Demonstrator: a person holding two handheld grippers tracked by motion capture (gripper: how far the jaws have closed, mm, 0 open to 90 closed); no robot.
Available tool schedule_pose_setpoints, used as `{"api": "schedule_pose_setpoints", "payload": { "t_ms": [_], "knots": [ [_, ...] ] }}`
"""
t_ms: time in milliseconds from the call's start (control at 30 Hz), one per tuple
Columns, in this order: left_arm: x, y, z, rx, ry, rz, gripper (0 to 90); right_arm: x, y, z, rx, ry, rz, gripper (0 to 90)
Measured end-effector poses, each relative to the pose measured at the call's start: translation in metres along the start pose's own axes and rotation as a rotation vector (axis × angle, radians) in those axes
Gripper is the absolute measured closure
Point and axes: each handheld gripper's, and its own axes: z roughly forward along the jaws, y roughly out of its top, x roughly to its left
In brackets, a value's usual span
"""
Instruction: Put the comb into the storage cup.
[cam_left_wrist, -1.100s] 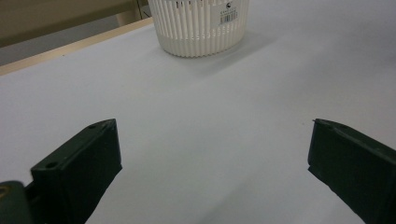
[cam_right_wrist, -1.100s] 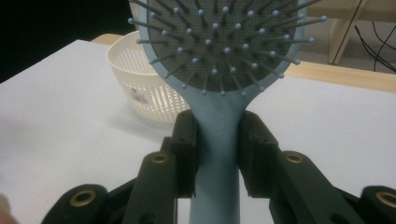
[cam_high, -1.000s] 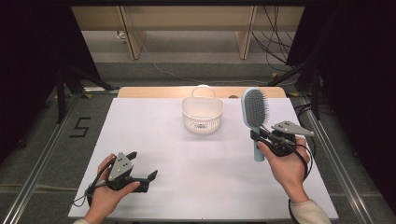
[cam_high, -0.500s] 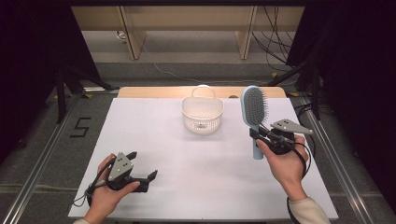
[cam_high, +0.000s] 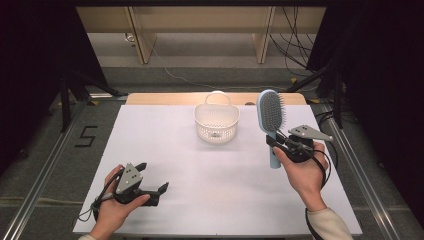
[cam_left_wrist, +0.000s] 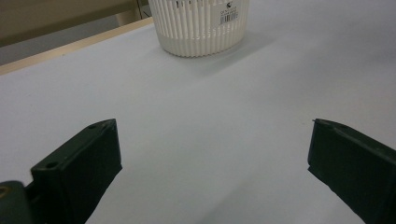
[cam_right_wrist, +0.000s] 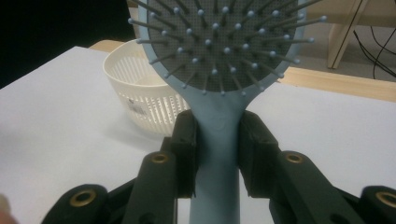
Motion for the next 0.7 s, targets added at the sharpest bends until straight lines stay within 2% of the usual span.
{"api": "schedule_pose_setpoints", "payload": {
  "t_ms": [700],
  "knots": [
    [0.0001, 0.0002, 0.0, -0.002, 0.001, -0.001, 2.3, -0.0008, 0.0054, 0.0058, -0.01, -0.007, -0.001, 70.5]
  ]
}}
